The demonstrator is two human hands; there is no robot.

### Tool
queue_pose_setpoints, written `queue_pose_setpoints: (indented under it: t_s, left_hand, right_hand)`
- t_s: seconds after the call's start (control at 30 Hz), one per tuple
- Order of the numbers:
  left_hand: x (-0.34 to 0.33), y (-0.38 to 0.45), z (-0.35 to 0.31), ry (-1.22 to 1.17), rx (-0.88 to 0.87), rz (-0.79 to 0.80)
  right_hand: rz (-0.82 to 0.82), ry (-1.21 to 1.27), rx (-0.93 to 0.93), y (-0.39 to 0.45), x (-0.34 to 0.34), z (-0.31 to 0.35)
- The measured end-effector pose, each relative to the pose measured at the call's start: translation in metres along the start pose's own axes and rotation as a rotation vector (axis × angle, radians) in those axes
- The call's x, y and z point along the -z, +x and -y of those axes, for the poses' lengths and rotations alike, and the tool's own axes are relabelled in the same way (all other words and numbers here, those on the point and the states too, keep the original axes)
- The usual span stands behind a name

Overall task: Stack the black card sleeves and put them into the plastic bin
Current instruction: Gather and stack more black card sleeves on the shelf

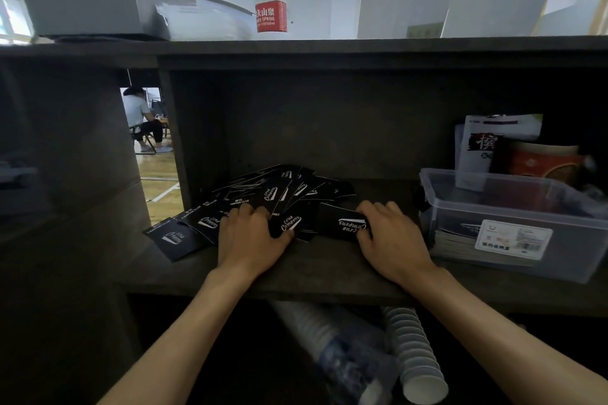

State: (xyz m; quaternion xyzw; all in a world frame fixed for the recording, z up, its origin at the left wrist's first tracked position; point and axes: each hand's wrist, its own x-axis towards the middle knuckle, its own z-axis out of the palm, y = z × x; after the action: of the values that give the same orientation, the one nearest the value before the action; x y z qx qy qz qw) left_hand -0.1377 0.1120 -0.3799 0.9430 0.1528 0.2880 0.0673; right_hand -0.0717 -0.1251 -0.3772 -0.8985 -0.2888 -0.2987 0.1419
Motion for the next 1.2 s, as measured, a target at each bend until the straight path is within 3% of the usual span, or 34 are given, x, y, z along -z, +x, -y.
queue_pose_setpoints:
  t_s: [0.17,0.5,0.63,0.73,0.83,0.97,1.1,1.2]
  left_hand:
    - [0.0,0.002,0.006,-0.168,0.059,0.076]
    - [0.008,-0.002,0.013,-0.832,0.042,-0.123]
    - [0.009,0.0,0.009,-1.096,0.075,-0.09]
    - [0.006,0.004,-0.003,-1.207,0.047,0.056]
    - [-0.002,0.012,-0.019,-1.086,-0.009,0.151]
    - [-0.01,0.012,-0.03,-0.94,-0.012,0.006]
    - [-0.013,0.006,-0.031,-0.38,-0.14,-0.094]
    - [-0.014,0.001,-0.035,-0.208,-0.338,-0.104]
  right_hand:
    - [-0.002,-0.067,-0.043,0.0,-0.001,0.001]
    - [0.027,-0.102,-0.094,-0.001,-0.001,0.007]
    - [0.029,-0.076,-0.091,0.0,0.0,0.008]
    - [0.033,-0.058,-0.087,0.001,0.0,0.009]
    - [0.04,-0.04,-0.085,0.001,0.001,0.006]
    - [0.023,0.008,-0.093,0.001,0.001,0.007]
    - [0.002,-0.025,-0.089,0.002,-0.001,0.008]
    - [0.007,-0.06,-0.098,0.001,-0.001,0.007]
